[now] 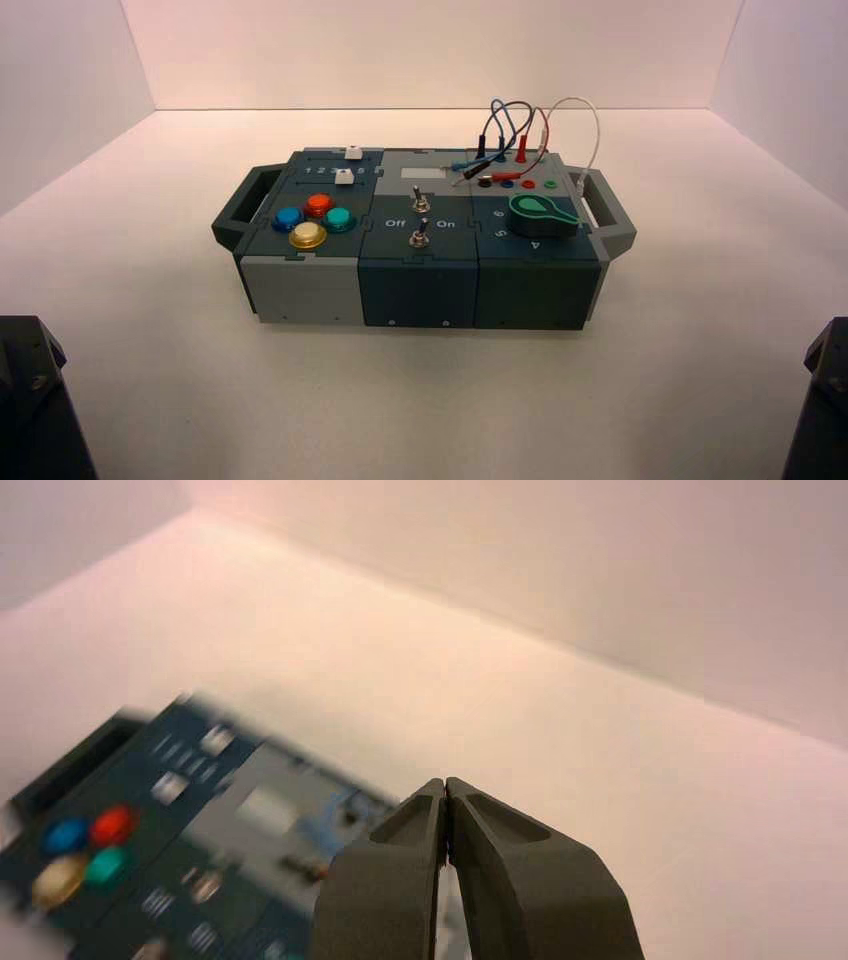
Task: Push the yellow button with the right gripper.
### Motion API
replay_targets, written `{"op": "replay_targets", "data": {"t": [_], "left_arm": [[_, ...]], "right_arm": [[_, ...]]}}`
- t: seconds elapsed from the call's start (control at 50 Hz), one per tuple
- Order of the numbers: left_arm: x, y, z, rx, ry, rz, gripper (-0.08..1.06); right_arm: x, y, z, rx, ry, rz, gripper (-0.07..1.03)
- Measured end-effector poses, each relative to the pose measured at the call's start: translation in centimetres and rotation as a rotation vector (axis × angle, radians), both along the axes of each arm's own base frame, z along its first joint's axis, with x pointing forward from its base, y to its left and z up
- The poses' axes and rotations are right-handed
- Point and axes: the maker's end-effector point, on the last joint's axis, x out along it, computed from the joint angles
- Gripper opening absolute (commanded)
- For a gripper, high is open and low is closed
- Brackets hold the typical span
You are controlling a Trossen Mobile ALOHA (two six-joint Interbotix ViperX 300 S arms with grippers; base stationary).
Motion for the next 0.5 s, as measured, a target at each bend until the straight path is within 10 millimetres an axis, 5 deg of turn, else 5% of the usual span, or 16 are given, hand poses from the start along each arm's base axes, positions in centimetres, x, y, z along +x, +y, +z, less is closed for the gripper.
{"op": "replay_targets", "data": {"t": [0.24,0.5], "left_arm": [[-2.2,-3.9,-2.6,0.068,0.175,-0.171,-0.03],[-3.2,-3.8,-5.3,0.225,0.411,-0.227,-0.03]], "right_arm": [[-1.6,4.6,-2.3,-0.085,0.137,0.161,-0.02],[-2.6,8.5,-4.3,-0.156,0.225,0.277,-0.02]]}}
